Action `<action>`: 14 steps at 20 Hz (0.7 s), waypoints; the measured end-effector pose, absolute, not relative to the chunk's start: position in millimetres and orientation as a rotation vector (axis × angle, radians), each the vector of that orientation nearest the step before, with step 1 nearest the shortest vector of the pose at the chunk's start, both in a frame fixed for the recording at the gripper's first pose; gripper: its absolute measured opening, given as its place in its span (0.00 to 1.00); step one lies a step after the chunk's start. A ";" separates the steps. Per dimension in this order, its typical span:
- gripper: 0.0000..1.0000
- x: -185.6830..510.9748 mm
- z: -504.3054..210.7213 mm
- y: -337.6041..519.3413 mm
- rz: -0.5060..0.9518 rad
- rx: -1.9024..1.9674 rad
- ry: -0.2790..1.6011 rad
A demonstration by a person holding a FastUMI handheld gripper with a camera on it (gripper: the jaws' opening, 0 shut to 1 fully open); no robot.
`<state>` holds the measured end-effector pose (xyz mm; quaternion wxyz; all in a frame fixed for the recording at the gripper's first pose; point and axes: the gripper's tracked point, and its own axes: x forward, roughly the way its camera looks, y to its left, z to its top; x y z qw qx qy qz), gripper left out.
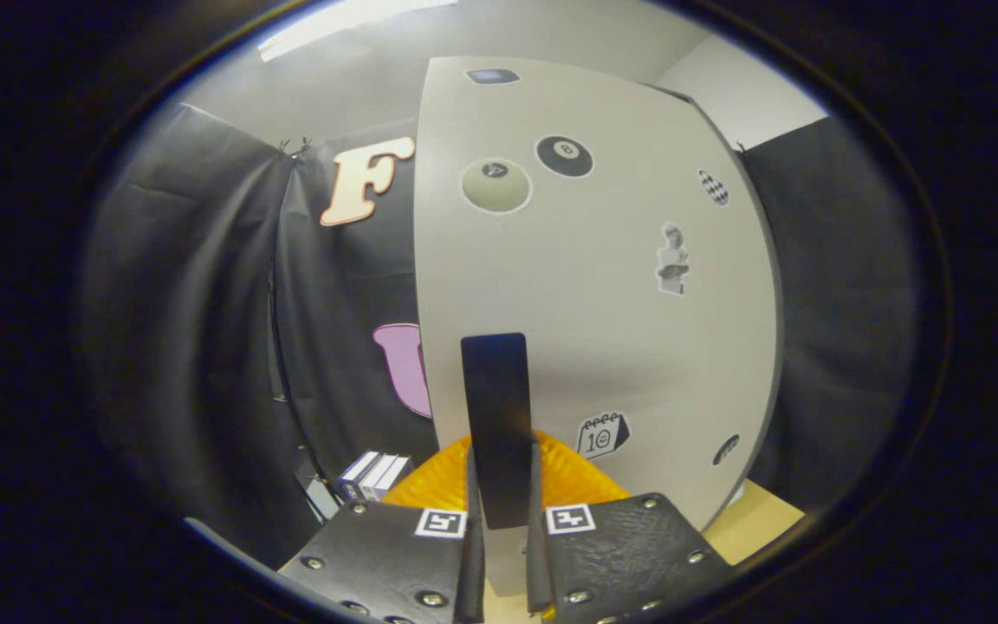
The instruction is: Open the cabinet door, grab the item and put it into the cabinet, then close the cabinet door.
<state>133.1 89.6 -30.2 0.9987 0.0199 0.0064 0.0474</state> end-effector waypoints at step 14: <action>0.19 22.5 -17.5 3.6 0.046 0.068 0.069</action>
